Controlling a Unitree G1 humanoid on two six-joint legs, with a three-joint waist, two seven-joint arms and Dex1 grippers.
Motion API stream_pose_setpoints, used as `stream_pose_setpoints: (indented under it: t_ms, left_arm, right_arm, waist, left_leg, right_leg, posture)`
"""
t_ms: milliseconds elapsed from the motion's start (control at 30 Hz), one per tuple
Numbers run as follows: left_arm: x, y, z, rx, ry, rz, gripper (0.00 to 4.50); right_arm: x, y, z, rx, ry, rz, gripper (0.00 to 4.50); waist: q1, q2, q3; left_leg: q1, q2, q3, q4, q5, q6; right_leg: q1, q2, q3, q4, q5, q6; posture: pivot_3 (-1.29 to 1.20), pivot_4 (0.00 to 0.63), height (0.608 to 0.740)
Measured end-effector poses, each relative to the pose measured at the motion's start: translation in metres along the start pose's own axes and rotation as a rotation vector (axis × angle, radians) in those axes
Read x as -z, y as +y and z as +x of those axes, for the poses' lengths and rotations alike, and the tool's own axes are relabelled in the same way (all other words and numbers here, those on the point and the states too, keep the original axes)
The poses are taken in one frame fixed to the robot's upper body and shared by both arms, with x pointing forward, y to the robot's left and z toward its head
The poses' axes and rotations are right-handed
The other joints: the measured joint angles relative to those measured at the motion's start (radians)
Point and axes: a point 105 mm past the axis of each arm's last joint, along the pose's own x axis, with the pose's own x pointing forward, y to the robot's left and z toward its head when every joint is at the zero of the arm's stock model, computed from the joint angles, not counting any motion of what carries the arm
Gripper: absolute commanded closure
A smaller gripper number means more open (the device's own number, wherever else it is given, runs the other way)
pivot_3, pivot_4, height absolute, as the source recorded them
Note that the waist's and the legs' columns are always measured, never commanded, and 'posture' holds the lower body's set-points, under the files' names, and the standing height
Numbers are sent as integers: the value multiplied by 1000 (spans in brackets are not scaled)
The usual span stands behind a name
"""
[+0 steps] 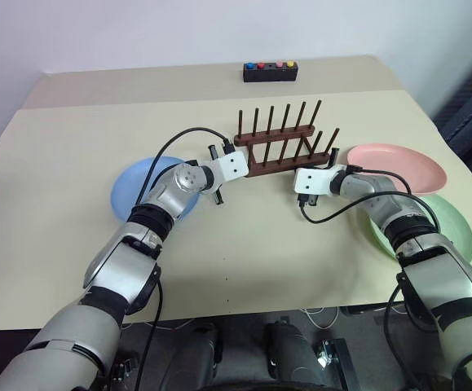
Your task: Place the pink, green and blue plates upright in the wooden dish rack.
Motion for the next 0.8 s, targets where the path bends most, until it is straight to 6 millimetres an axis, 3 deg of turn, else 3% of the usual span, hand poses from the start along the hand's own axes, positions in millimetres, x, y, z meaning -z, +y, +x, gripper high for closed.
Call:
stream_pose_setpoints:
  t_ms: [300,600,800]
  left_arm:
    - [5,7,1,-54,22,-28,4500]
    - [4,14,-4,-62,-2,-49,4500]
    - [-13,32,-13,-91,-84,-93,4500]
  right_arm:
    - [-10,-1,8,23,-30,-3,4483]
    - [-63,19,21,-61,-232,36,4483]
    - [-78,15,33,21,-229,24,4483]
  waist:
    - [-5,0,0]
    - [-24,0,0]
    - [-25,0,0]
  left_leg:
    - [0,0,0,0,0,0]
    - [0,0,-1,-1,0,0]
    - [-1,0,-1,-1,0,-1]
  right_leg:
    - [0,0,0,1,0,0]
    - [-1,0,0,1,0,0]
    - [-2,0,0,2,0,0]
  posture:
    - [0,150,740]
    - [0,150,740]
    - [0,150,740]
